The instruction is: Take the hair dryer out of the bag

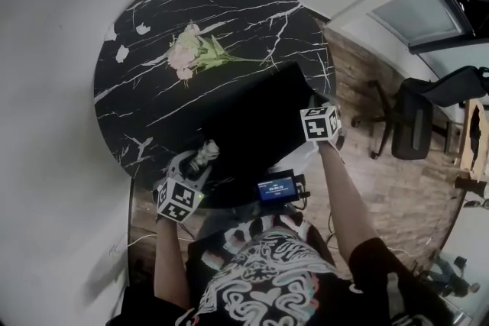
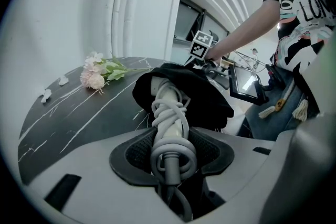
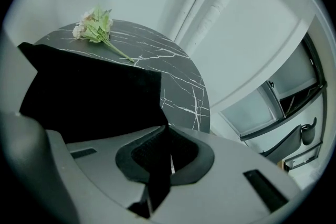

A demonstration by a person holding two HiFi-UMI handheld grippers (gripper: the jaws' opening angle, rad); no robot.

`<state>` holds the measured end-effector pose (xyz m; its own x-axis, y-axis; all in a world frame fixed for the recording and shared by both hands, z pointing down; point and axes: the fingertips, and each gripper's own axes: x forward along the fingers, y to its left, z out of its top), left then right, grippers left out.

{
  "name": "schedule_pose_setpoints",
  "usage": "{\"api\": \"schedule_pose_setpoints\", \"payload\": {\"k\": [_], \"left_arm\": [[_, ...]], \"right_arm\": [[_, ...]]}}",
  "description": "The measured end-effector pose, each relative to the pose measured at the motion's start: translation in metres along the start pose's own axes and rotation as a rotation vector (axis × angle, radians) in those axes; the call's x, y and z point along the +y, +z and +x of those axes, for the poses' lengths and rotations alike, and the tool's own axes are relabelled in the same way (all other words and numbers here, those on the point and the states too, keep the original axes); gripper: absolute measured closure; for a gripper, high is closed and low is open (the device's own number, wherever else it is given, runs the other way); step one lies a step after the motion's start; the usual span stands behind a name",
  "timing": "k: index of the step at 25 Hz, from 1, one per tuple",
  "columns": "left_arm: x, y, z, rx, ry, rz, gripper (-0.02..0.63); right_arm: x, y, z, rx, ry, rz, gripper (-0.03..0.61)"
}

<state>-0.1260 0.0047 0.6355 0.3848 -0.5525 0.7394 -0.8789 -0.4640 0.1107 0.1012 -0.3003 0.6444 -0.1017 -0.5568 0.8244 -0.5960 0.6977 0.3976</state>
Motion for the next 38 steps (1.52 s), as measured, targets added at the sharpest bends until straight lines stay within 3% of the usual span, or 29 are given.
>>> {"api": "schedule_pose_setpoints", "payload": {"k": [38], "left_arm": [[0.003, -0.011, -0.014, 0.034, -0.003, 0.022, 0.42]], "right_arm": [[-0.036, -0.006, 0.008, 0.013, -0.054, -0.05, 0.552]]}}
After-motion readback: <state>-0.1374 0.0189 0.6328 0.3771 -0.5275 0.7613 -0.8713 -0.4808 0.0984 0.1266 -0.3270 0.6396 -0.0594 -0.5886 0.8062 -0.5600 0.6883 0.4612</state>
